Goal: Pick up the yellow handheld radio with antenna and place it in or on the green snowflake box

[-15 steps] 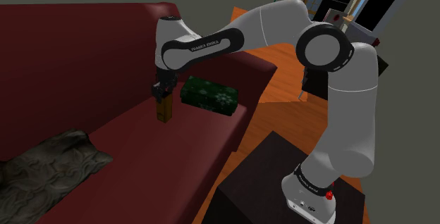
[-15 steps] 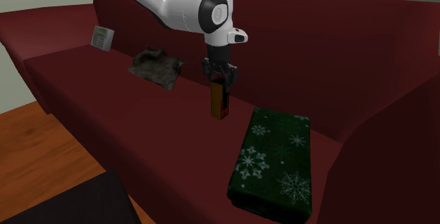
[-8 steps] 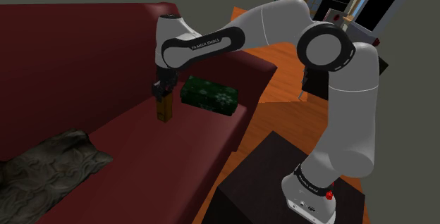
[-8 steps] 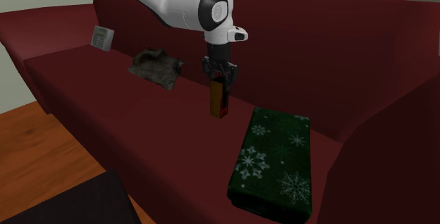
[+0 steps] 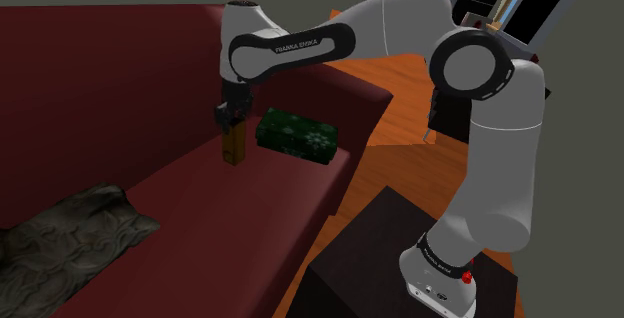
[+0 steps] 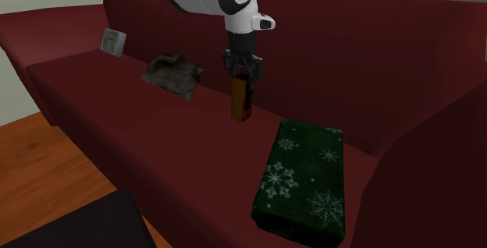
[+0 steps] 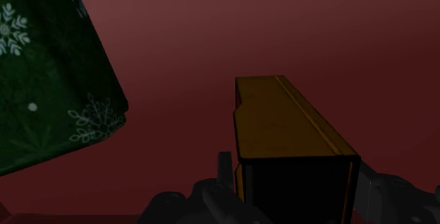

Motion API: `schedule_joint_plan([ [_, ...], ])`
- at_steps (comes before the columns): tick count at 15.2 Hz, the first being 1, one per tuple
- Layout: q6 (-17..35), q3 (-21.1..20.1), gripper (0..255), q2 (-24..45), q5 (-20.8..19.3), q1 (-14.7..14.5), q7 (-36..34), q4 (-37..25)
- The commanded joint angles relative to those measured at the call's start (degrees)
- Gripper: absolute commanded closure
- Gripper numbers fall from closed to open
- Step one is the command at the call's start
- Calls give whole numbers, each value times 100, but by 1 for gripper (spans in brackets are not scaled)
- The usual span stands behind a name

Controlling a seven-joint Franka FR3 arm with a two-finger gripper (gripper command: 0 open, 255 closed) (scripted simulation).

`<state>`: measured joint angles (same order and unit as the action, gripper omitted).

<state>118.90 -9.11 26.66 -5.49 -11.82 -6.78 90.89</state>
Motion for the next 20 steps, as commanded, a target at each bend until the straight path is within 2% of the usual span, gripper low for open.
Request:
schedule_joint_plan([
  [1,-129,-4,255,-54,13,9,19,-78],
  [20,-1466,-39,255,-315,82,-9,84,-1159],
])
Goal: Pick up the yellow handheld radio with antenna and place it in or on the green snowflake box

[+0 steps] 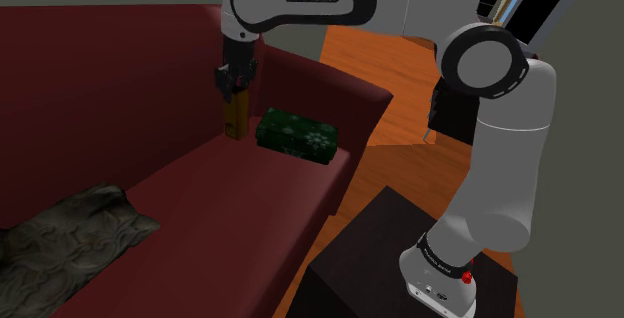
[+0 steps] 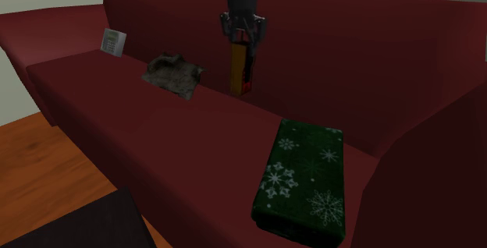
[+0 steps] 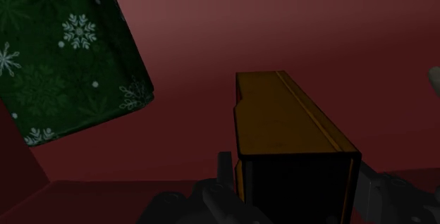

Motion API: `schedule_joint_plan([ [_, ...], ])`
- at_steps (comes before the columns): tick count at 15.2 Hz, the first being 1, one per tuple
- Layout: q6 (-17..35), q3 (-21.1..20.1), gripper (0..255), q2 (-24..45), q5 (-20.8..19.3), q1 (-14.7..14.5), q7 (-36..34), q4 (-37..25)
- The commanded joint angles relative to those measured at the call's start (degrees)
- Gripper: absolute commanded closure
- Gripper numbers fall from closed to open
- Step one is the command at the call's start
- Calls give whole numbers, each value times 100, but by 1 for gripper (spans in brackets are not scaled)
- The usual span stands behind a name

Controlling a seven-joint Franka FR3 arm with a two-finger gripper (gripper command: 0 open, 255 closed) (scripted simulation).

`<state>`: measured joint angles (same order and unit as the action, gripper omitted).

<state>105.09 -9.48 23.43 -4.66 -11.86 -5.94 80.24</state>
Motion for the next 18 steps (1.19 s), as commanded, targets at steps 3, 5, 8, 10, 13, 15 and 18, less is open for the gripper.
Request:
schedule_joint_plan([
  [3,-319,-4,255,11,2,-15,7,-331],
  [5,-461,-6,255,21,2,-22,11,-483],
  [8,-286,76,255,-356,97,262,353,56],
  [10,-195,142,255,-571,156,440,590,354],
  [13,-89,256,255,-845,234,696,957,725],
  [15,-36,341,255,-999,281,860,1207,926],
  [18,22,477,255,-1186,341,1099,1588,1165],
])
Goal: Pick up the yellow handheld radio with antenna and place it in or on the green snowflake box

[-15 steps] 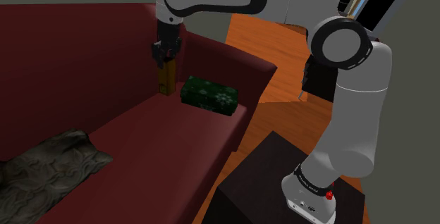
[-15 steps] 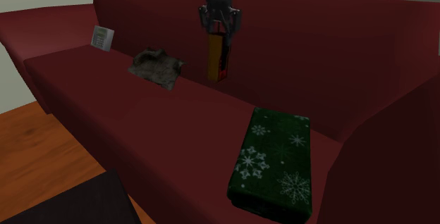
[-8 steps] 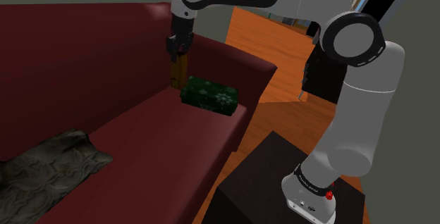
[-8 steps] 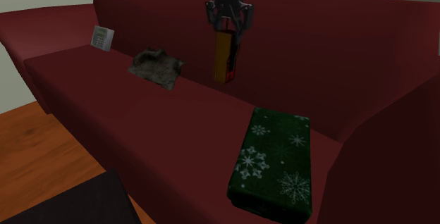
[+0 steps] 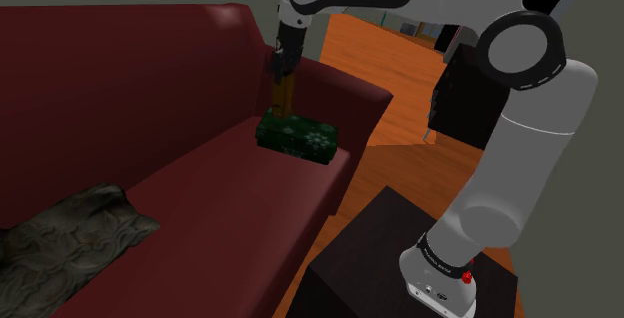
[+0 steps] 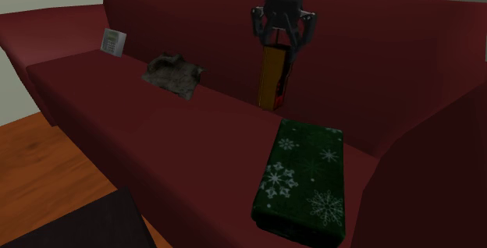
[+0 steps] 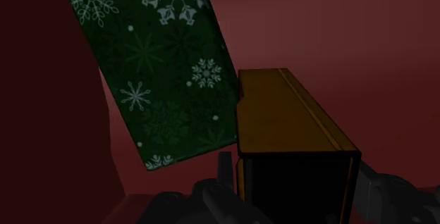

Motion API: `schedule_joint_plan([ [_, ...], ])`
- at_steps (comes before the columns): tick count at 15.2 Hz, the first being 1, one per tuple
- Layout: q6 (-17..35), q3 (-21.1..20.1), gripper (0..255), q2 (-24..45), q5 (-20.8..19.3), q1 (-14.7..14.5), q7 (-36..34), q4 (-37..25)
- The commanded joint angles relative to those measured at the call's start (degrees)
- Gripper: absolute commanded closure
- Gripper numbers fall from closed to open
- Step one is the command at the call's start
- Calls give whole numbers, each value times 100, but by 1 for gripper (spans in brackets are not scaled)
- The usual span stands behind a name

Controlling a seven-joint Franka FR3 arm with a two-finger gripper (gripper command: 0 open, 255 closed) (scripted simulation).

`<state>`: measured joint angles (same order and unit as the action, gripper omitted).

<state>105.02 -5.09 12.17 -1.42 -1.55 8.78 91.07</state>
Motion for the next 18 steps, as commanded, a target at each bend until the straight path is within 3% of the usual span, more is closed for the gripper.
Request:
schedule_joint_plan([
  [1,44,85,255,-110,35,146,245,146],
  [9,77,501,255,-323,153,765,1301,388],
  [18,747,502,255,-244,154,764,1302,979],
])
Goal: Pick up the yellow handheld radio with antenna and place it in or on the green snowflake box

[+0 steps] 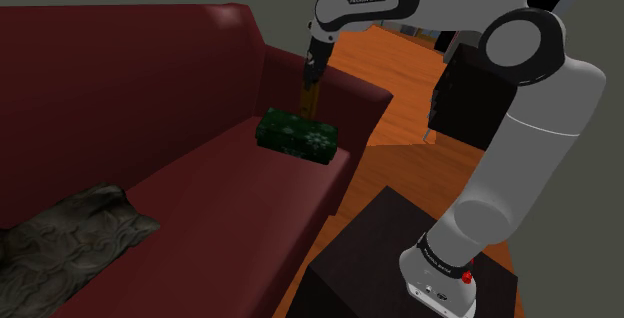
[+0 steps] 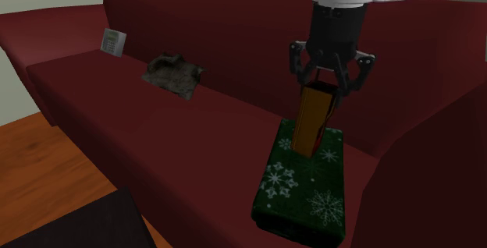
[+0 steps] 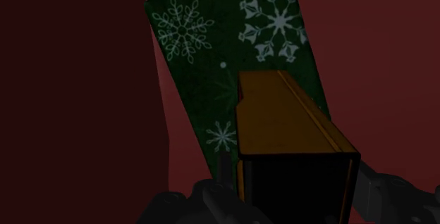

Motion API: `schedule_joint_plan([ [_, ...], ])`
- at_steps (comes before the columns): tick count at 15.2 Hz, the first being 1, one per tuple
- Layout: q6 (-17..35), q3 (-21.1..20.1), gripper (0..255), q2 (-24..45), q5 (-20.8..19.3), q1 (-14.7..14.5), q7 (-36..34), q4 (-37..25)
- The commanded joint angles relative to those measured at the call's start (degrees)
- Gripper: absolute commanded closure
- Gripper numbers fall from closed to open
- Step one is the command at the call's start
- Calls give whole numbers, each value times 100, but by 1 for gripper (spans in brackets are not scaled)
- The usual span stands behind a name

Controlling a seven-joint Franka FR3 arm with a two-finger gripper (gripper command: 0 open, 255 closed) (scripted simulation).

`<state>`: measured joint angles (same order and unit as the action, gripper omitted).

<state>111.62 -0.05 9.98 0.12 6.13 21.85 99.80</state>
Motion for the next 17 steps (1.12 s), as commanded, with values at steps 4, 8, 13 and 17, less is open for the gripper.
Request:
schedule_joint_plan([
  [4,376,-2,255,41,0,-3,-5,329],
  [8,499,-2,255,74,0,-3,-5,418],
  [13,499,-2,255,74,0,-3,-5,418],
  [17,499,-2,0,74,0,-3,-4,419],
])
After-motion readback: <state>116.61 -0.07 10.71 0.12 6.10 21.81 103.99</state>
